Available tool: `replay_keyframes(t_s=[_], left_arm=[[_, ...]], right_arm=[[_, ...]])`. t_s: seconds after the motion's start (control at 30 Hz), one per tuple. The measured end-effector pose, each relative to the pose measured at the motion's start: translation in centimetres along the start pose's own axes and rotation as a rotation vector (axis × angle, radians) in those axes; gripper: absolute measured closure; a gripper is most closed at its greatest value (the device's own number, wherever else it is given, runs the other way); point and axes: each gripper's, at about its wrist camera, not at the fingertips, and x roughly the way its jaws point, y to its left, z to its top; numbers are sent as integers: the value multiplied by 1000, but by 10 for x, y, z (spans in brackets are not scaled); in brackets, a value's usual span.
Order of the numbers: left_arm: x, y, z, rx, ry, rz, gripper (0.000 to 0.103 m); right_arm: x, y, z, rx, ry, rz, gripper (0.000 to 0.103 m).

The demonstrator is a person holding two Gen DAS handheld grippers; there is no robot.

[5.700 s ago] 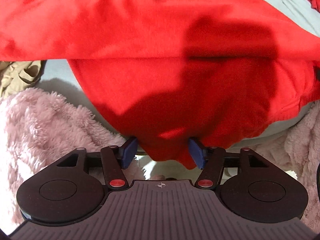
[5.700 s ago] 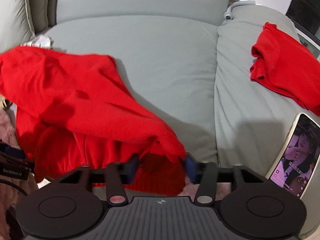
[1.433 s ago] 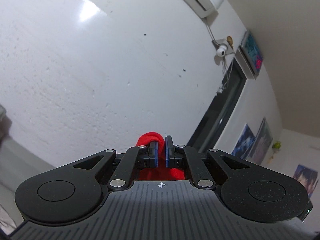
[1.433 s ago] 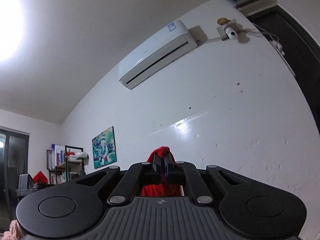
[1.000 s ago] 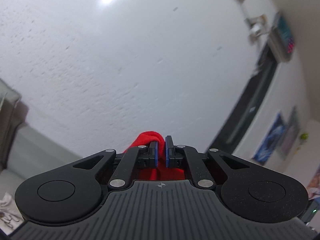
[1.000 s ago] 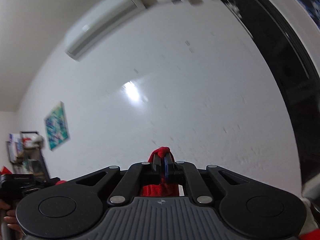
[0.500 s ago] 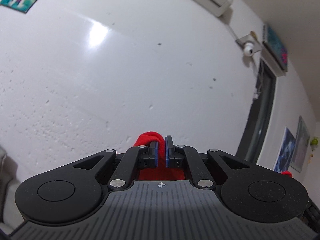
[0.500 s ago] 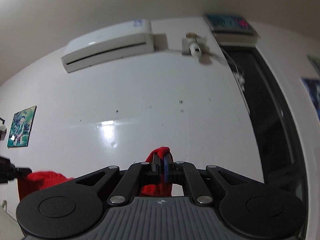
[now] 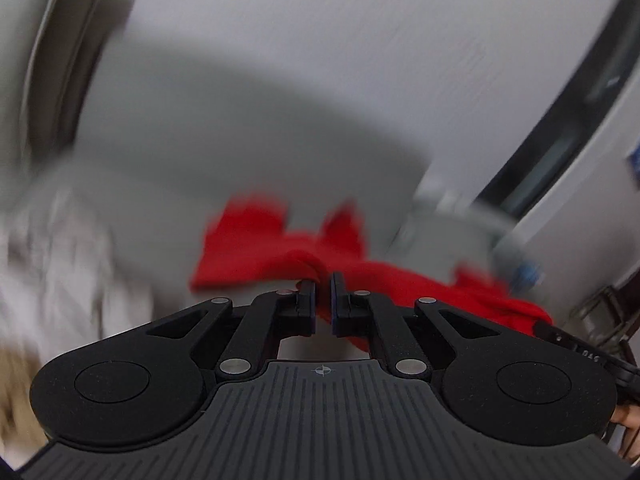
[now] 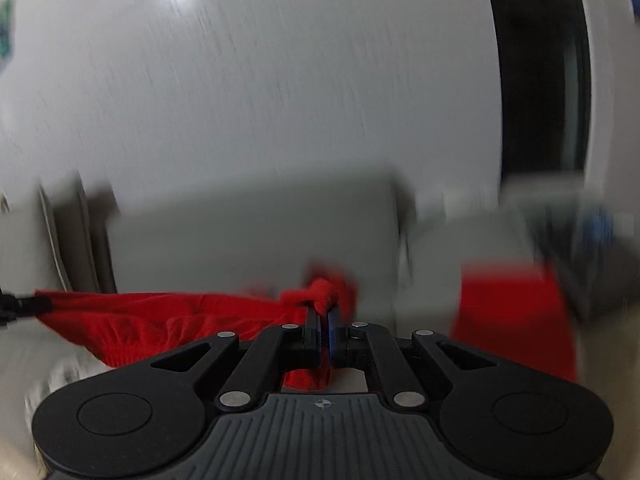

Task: Fold clothes
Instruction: 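Lay the red shirt flat on the sofa and open both tools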

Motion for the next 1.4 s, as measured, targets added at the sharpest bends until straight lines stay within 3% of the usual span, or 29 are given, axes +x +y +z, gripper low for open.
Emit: replay_keyframes(t_s=[0.13, 0.3, 0.37, 0.4, 0.43, 0.5, 0.63, 0.87, 0.97, 1.03, 1.1, 1.17, 1.2, 1.23, 1.27, 1.4], left_arm=[[41, 31, -71, -30, 178, 52, 97], [58, 17, -90, 55, 243, 96, 95], [61, 22, -92, 51, 248, 95, 86], [61, 23, -90, 41, 251, 98, 76], [57, 22, -88, 40, 245, 95, 66], [52, 20, -88, 42, 231, 88, 56], [44, 23, -101, 25, 201, 67, 44], [30, 33, -119, 21, 198, 85, 40], [36, 32, -117, 25, 196, 85, 40], [43, 31, -111, 21, 190, 76, 39], [51, 32, -108, 16, 195, 76, 39], [60, 32, -106, 19, 209, 101, 39], [65, 32, -105, 20, 216, 113, 39], [68, 31, -103, 19, 221, 126, 40], [67, 31, -100, 11, 214, 123, 40], [48, 35, -85, -40, 150, 90, 37]], right_arm=[[51, -8, -82, 36, 268, -38, 98], [66, 5, -112, 2, 354, -49, 98], [70, 10, -115, -3, 379, -40, 93], [71, 11, -116, -3, 391, -33, 88], [71, 12, -113, 1, 400, -21, 85], [67, 12, -106, 15, 393, -4, 77], [60, 8, -107, 1, 382, 16, 71], [41, 18, -116, -36, 357, 27, 60], [39, 27, -111, -104, 335, 42, 51], [49, 32, -104, -149, 309, 35, 34], [67, 34, -100, -175, 319, 31, 31], [86, 35, -99, -183, 357, 17, 36], [95, 34, -97, -192, 373, 5, 54], [102, 33, -92, -206, 371, -27, 94], [109, 32, -86, -219, 368, -60, 99], [124, 11, -53, -163, 293, -203, 96]])
